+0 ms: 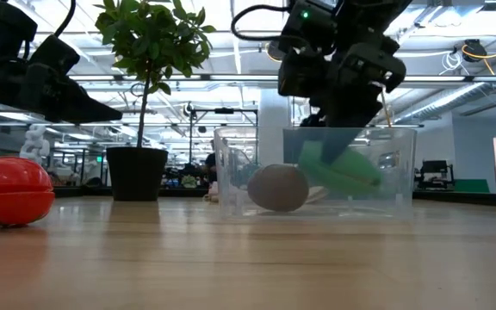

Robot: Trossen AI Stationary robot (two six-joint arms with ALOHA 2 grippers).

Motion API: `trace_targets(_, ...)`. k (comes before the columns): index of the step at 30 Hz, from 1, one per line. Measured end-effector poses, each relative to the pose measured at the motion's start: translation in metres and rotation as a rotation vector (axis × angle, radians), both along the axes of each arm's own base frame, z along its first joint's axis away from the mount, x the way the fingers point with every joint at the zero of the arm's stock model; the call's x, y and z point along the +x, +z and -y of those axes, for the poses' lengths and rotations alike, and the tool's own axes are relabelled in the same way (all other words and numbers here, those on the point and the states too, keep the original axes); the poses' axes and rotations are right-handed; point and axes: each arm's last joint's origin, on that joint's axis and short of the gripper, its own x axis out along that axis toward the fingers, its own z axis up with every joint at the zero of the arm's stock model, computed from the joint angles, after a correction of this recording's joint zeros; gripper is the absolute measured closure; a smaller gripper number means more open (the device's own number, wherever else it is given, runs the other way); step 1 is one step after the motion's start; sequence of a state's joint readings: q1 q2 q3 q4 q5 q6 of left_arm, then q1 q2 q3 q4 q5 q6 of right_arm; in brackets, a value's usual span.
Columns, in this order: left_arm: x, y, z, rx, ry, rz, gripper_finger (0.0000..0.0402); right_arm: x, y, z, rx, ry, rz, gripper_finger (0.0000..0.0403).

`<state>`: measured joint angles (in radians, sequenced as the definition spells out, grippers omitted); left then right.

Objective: Pick and placing Produce into tupperware
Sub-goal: Put the green corn into the transparent bin

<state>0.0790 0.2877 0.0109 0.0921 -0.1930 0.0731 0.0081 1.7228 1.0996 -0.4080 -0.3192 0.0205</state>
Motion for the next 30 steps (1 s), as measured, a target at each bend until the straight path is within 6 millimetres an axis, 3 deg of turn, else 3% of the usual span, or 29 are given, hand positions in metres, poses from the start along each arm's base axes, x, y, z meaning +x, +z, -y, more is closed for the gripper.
trace_targets(14,0.0,0.001,0.0,-0.001,0.001,0.007,0.0376,0.005,-0.033,-0.003,0.106,0.025,-0.117,0.0178)
trace_targets(23,0.0,0.0,0.0,0.0,0.0,0.004,0.0376,0.005,-0.031,-0.003,0.104,0.011,-0.117,0.0116)
trace_targets(30,0.0,0.0,0.0,-0.001,0.0,0.004,0.0376,0.004,-0.03,-0.003,0.101,0.016,-0.115,0.0117)
